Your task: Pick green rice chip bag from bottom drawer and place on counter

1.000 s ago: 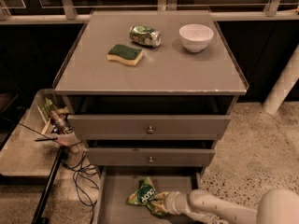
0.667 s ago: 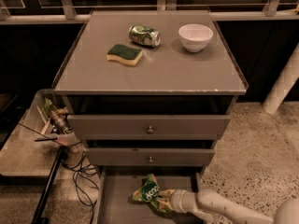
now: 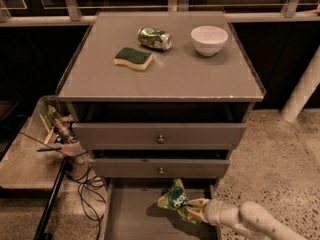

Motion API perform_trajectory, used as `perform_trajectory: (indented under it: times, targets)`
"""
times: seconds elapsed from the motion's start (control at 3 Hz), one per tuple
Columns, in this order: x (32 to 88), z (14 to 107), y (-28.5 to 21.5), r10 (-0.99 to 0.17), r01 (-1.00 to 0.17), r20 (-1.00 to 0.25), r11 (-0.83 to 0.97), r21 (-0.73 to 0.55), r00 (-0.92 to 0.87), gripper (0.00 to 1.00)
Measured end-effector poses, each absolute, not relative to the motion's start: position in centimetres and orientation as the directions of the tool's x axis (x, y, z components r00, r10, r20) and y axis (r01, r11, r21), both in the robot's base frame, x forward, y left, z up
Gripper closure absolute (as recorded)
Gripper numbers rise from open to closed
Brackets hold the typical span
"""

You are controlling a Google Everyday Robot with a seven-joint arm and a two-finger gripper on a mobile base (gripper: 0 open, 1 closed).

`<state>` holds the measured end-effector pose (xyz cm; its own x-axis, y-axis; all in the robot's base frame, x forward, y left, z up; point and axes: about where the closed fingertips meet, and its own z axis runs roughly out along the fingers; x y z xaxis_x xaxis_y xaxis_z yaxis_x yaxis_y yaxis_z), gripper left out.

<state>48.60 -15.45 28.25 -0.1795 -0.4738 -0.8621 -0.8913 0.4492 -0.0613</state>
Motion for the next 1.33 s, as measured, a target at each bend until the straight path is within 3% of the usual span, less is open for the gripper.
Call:
perform_trajectory:
  times: [0.67,1.33]
  targets:
    - [46.9,38.1,-20.6,-0.532,-0.894,-0.838,0.426,-0.142,-0.12,1.0]
    - [47.2,50.8,-22.5,-0.668,-0.881,-0.742,0.386,-0.273,-0.063,1.0]
